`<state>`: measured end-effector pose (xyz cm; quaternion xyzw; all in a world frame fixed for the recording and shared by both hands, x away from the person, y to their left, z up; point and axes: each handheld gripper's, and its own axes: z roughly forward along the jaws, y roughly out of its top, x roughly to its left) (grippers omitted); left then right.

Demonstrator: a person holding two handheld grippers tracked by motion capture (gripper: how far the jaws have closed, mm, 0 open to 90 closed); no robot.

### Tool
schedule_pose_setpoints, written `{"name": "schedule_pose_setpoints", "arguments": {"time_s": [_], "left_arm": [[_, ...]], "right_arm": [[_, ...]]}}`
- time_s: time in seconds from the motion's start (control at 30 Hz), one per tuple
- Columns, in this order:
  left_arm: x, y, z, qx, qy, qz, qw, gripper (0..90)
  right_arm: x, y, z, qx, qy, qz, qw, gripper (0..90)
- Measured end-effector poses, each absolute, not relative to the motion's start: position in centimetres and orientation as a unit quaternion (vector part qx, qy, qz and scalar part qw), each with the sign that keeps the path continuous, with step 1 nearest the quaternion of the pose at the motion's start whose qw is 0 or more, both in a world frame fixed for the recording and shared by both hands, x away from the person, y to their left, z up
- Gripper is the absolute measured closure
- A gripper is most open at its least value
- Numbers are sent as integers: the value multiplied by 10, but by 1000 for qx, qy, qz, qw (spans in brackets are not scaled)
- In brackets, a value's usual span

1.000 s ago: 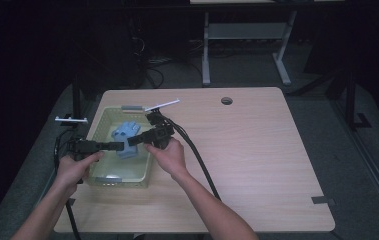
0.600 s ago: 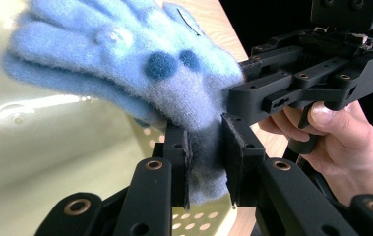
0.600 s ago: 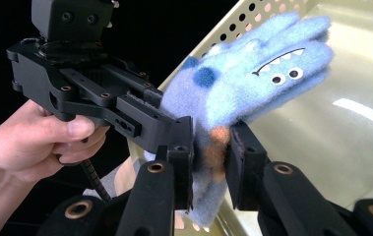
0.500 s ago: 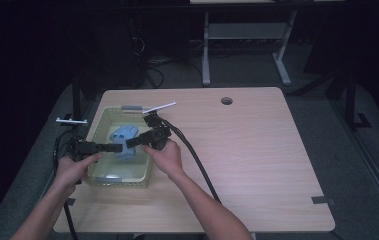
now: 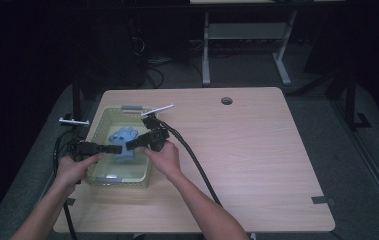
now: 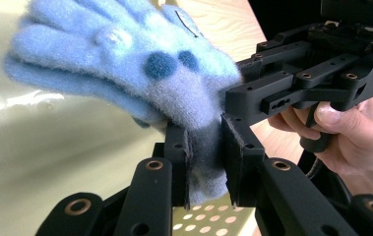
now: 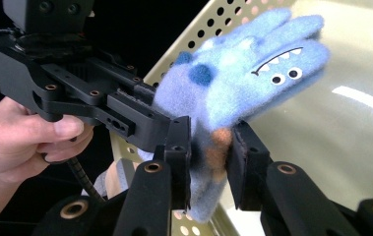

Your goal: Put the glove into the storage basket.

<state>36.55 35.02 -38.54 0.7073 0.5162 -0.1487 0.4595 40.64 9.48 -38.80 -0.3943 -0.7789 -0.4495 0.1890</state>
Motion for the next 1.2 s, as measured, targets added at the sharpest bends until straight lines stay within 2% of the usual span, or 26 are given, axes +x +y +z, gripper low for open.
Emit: {"name": "schedule_pose_setpoints", "arguments": {"time_s": [0.6, 1.03, 1.2], "left_arm": [[367, 351, -389, 717, 528, -129, 436, 743], [374, 330, -403, 759, 549, -95, 336, 741], [379, 328, -407, 776, 553, -81, 292, 711]], "right_arm": [[409, 89, -394, -411, -781, -434, 181, 693], [406, 82, -392, -408, -781, -439, 176, 680], [405, 80, -390, -405, -780, -443, 176, 677]]}}
